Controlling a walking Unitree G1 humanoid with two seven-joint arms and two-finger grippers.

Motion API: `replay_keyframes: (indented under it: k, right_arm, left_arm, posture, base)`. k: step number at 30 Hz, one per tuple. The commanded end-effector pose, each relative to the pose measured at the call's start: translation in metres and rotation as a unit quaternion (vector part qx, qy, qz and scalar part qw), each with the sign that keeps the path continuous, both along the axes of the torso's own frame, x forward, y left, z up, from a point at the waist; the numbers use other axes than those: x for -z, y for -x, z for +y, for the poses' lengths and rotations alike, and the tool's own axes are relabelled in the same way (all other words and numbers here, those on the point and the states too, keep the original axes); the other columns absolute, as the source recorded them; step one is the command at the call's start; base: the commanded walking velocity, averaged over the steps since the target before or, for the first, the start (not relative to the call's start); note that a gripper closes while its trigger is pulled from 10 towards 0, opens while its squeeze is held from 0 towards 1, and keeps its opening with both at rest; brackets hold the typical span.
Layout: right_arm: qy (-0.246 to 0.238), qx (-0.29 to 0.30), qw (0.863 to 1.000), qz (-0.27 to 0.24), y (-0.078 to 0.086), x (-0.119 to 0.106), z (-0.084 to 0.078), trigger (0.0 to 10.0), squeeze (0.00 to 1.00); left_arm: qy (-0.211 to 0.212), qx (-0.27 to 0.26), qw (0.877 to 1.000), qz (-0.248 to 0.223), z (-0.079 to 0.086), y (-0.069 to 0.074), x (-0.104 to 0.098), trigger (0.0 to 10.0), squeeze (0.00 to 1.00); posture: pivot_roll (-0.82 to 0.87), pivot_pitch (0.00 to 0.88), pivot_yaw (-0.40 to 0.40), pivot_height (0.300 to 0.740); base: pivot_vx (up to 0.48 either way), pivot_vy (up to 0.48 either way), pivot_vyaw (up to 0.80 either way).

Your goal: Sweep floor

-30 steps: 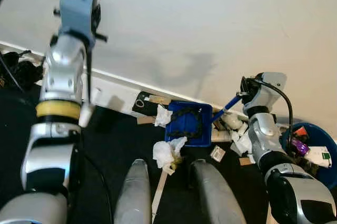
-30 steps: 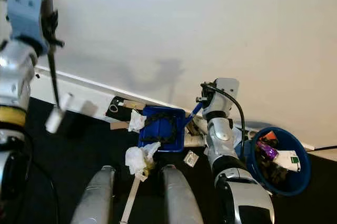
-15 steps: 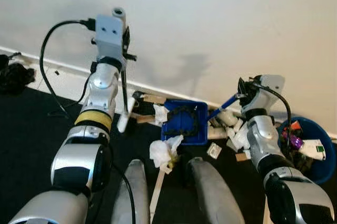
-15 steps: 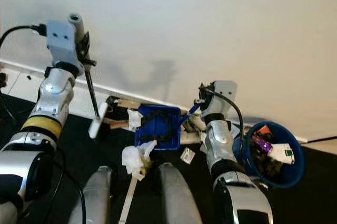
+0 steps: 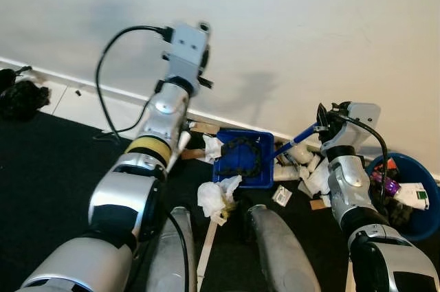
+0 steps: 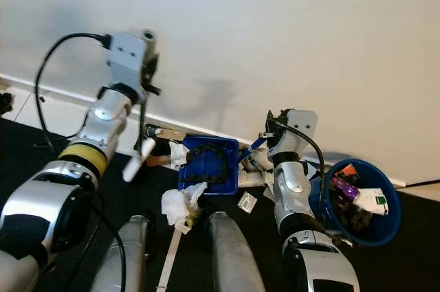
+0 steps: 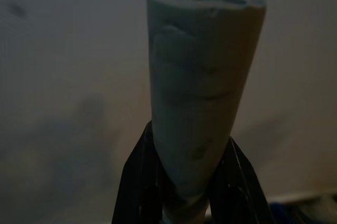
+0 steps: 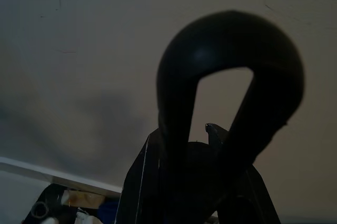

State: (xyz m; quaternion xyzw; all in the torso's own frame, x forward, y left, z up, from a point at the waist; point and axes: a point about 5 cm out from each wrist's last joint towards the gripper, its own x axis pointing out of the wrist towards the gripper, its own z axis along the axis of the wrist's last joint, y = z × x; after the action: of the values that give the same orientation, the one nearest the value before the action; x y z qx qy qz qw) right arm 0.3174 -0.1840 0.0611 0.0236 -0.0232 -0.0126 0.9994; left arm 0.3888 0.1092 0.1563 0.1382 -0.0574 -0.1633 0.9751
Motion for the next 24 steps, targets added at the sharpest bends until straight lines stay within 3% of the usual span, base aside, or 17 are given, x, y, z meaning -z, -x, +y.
replay_keyframes:
  k: [1,3,4,5,6,7,8,9,11,12,13,20,22,24]
  right_arm:
    - [-0.009,-0.001,0.992,0.125,0.029,0.049,0.003,10.0,0.00]
    - [-0.010,-0.004,0.992,0.125,0.028,0.048,0.005,10.0,0.00]
    - [-0.012,-0.006,0.992,0.128,0.028,0.049,0.006,10.0,0.00]
    - [-0.012,-0.006,0.992,0.128,0.028,0.049,0.006,10.0,0.00]
    - [-0.014,-0.006,0.991,0.131,0.029,0.050,0.007,10.0,0.00]
    - [-0.014,-0.006,0.991,0.131,0.029,0.050,0.007,10.0,0.00]
    - [-0.019,0.000,0.990,0.139,0.031,0.052,0.005,10.0,0.00]
    - [-0.019,0.000,0.990,0.139,0.031,0.052,0.005,10.0,0.00]
    - [-0.022,0.004,0.990,0.142,0.031,0.053,0.004,10.0,0.00]
    - [-0.022,0.004,0.990,0.142,0.031,0.053,0.004,10.0,0.00]
    - [-0.023,0.006,0.989,0.144,0.031,0.054,0.003,10.0,0.00]
    - [-0.027,0.007,0.989,0.147,0.030,0.054,0.006,10.0,0.00]
    - [-0.028,0.007,0.989,0.148,0.030,0.054,0.007,10.0,0.00]
    - [-0.030,0.006,0.988,0.149,0.029,0.053,0.009,10.0,0.00]
  left_arm:
    - [-0.011,0.011,1.000,0.016,-0.010,0.004,0.011,10.0,0.00]
    - [-0.016,0.023,0.999,0.021,-0.019,0.006,0.015,10.0,0.00]
    - [0.010,0.053,0.998,0.031,-0.037,0.009,0.014,10.0,0.00]
    - [0.010,0.053,0.998,0.031,-0.037,0.009,0.014,10.0,0.00]
    - [0.050,0.088,0.994,0.036,-0.056,0.011,0.009,10.0,0.00]
    - [0.050,0.088,0.994,0.036,-0.056,0.011,0.009,10.0,0.00]
    - [0.154,0.133,0.979,0.029,-0.088,0.012,-0.016,10.0,0.00]
    - [0.154,0.133,0.979,0.029,-0.088,0.012,-0.016,10.0,0.00]
    - [0.232,0.143,0.962,0.014,-0.104,0.009,-0.043,10.0,0.00]
    - [0.232,0.143,0.962,0.014,-0.104,0.009,-0.043,10.0,0.00]
    - [0.280,0.148,0.948,-0.001,-0.113,0.008,-0.064,10.0,0.00]
    - [0.331,0.166,0.928,-0.024,-0.122,0.008,-0.097,10.0,0.00]
    - [0.329,0.171,0.928,-0.027,-0.122,0.008,-0.102,10.0,0.00]
    - [0.286,0.179,0.941,-0.034,-0.117,0.005,-0.106,10.0,0.00]
  posture:
    - [-0.06,0.366,-0.051,0.740]
    - [-0.06,0.365,-0.051,0.740]
    - [-0.05,0.361,-0.051,0.740]
    - [-0.05,0.361,-0.051,0.740]
    - [-0.05,0.360,-0.051,0.740]
    - [-0.05,0.360,-0.051,0.740]
    - [-0.04,0.357,-0.050,0.740]
    - [-0.04,0.357,-0.050,0.740]
    - [-0.03,0.350,-0.049,0.740]
    - [-0.03,0.350,-0.049,0.740]
    - [-0.02,0.348,-0.048,0.740]
    - [-0.01,0.336,-0.046,0.740]
    - [0.00,0.332,-0.045,0.740]
    - [0.01,0.324,-0.044,0.740]
  base:
    - [0.000,0.000,0.00]
    - [0.000,0.000,0.00]
    - [0.000,0.000,0.00]
    - [0.000,0.000,0.00]
    - [0.000,0.000,0.00]
    - [0.000,0.000,0.00]
    - [0.000,0.000,0.00]
    - [0.000,0.000,0.00]
    - [0.000,0.000,0.00]
    - [0.000,0.000,0.00]
    - [0.000,0.000,0.00]
    - [0.000,0.000,0.00]
    - [0.000,0.000,0.00]
    - [0.000,0.000,0.00]
